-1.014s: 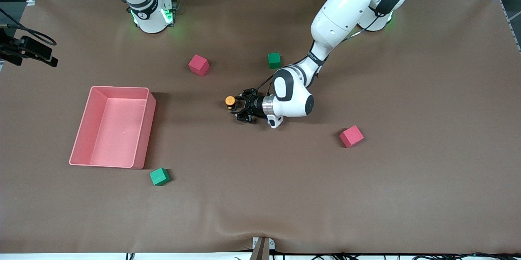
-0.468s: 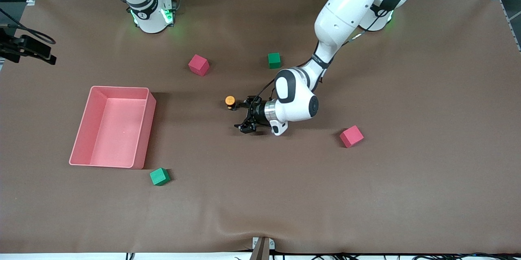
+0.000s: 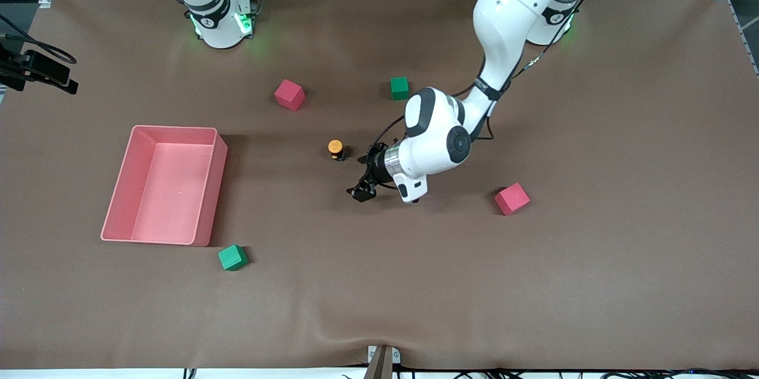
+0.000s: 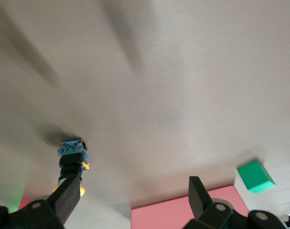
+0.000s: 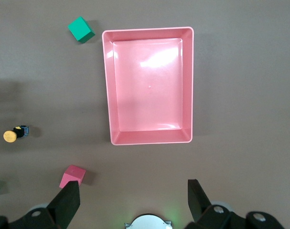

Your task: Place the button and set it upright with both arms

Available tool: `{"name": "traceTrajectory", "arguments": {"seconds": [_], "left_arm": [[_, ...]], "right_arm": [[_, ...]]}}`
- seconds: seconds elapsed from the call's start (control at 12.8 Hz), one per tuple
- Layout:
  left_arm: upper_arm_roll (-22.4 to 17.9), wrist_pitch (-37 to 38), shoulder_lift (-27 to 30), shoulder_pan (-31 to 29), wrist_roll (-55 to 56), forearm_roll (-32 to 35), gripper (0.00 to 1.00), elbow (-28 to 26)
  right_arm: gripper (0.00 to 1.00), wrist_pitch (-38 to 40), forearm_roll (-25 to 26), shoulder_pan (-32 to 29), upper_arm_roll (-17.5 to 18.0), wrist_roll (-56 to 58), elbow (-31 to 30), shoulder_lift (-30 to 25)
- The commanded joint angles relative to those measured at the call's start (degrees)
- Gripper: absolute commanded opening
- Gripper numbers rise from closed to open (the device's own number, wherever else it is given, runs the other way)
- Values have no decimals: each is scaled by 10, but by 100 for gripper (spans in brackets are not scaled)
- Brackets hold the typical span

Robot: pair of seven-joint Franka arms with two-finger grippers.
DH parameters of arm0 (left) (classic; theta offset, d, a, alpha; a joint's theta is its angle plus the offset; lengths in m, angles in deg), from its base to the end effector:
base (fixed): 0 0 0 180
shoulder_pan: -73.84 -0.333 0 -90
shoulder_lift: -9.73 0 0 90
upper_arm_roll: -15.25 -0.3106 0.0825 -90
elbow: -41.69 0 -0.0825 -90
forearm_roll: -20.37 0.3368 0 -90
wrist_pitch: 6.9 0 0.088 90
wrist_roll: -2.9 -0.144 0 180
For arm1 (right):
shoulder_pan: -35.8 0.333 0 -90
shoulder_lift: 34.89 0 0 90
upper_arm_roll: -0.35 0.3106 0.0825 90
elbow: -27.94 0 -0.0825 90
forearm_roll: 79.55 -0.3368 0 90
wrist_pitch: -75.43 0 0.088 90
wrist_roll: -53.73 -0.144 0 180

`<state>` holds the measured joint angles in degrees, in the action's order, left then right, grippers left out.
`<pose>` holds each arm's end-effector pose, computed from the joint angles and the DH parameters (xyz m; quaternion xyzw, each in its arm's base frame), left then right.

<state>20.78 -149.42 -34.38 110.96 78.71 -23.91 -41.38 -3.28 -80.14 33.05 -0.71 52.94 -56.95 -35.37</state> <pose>0.5307 -0.4867 0.2519 0.7866 0.5282 -0.1935 0.2546 0.4794 -0.0303 0.6072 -0.9980 0.0393 0.0496 0.0065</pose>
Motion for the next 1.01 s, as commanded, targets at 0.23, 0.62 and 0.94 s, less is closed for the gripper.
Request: {"name": "traceTrajectory", "arguments": {"seconds": [0.23,0.62,0.94], "left_arm": [[-11,64,108,-15,4,261,100,-16],[-11,246,239,-45,-33,437,100,-20],[-10,364,322,-127,-226,438,100,-17]], "right_arm": [[100,-3,9,5,-1,2,-7,-12],[100,-15,7,6,0,2,-7,-12],[100,-15,7,5,-1,2,-7,-12]]}}
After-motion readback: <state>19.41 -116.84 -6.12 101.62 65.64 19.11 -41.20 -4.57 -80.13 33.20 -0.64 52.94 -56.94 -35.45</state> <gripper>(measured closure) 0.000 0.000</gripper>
